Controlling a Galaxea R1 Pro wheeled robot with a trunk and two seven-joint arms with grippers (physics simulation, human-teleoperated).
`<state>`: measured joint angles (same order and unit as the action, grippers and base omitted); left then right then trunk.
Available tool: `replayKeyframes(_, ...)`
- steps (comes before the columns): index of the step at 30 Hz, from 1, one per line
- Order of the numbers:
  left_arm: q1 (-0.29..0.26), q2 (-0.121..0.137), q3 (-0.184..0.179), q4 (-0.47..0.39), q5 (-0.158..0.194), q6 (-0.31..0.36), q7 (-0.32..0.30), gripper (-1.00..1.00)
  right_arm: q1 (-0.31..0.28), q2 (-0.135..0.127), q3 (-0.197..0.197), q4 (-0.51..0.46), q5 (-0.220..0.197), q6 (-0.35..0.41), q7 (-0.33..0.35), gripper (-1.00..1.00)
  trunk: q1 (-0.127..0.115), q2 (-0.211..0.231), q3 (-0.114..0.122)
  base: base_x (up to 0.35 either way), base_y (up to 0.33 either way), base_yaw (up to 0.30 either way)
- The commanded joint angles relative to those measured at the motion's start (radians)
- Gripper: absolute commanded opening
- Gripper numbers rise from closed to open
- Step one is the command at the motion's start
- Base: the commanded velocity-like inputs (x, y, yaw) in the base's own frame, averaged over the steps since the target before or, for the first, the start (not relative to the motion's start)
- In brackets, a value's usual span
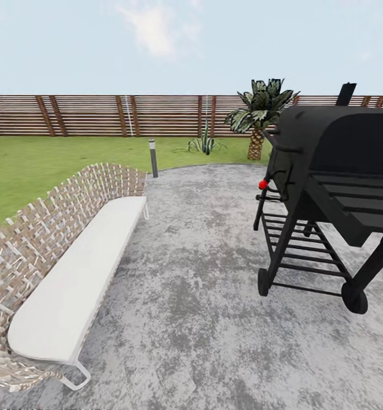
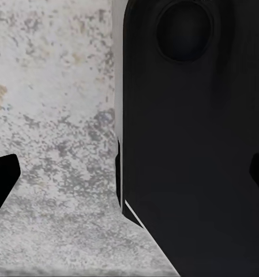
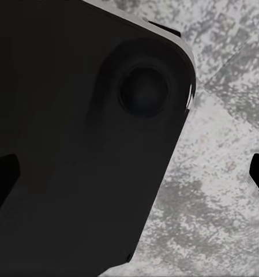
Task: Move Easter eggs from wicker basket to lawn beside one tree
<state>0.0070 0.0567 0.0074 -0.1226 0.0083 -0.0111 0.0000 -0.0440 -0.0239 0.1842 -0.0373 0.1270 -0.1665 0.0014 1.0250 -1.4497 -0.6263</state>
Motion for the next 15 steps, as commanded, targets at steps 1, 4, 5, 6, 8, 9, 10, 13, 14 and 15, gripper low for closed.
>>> replayKeyframes(1, 0.001, 0.0, 0.001, -0.002, 0.001, -0.001, 0.0, 1.0, 0.0, 0.0, -0.001, 0.001, 0.01, -0.002, 0.0, 1.0, 0.0, 0.0, -0.001, 0.096, 0.0, 0.047)
replayKeyframes(4, 0.001, 0.0, 0.003, -0.002, 0.002, -0.001, 0.0, 1.0, 0.0, -0.001, -0.001, 0.001, 0.01, -0.003, 0.0, 1.0, 0.0, 0.0, -0.001, 0.227, 0.0, 0.02)
replayKeyframes(5, 0.001, 0.0, 0.004, -0.002, 0.002, -0.001, 0.0, 1.0, 0.0, -0.001, -0.001, 0.001, 0.01, -0.002, 0.0, 1.0, 0.0, 0.0, -0.001, 0.298, 0.0, 0.006)
replayKeyframes(6, 0.001, 0.0, 0.004, -0.002, 0.002, -0.001, 0.0, 1.0, 0.0, -0.001, -0.001, 0.001, 0.009, -0.002, 0.0, 1.0, 0.0, 0.0, -0.001, 0.309, 0.0, 0.004)
replayKeyframes(8, 0.001, 0.0, 0.004, -0.002, 0.002, -0.001, 0.0, 1.0, 0.0, -0.002, -0.002, 0.001, 0.009, -0.002, 0.001, 1.0, 0.0, 0.0, -0.001, 0.319, 0.0, 0.002)
replayKeyframes(9, 0.001, 0.0, 0.004, -0.002, 0.002, -0.001, 0.0, 1.0, 0.0, -0.002, -0.001, 0.001, 0.009, -0.002, 0.001, 1.0, 0.0, 0.0, -0.001, 0.326, 0.0, 0.001)
replayKeyframes(10, 0.001, 0.0, 0.004, -0.002, 0.002, -0.001, 0.0, 1.0, 0.0, -0.002, -0.001, 0.001, 0.009, -0.002, 0.0, 1.0, 0.0, 0.0, -0.001, 0.327, 0.0, 0.0)
replayKeyframes(13, 0.001, 0.0, 0.004, -0.002, 0.002, -0.001, 0.0, 1.0, 0.0, -0.002, -0.002, 0.001, 0.008, -0.002, 0.001, 1.0, 0.0, 0.0, -0.001, 0.328, 0.0, 0.0)
replayKeyframes(14, 0.001, 0.0, 0.004, -0.002, 0.002, -0.001, 0.0, 1.0, 0.0, -0.002, -0.001, 0.001, 0.008, -0.002, 0.001, 1.0, 0.0, 0.0, -0.001, 0.329, 0.0, 0.0)
replayKeyframes(15, 0.001, 0.0, 0.004, -0.002, 0.002, -0.001, 0.0, 1.0, 0.0, -0.002, -0.001, 0.001, 0.008, -0.002, 0.001, 1.0, 0.0, 0.0, -0.001, 0.329, 0.0, 0.0)
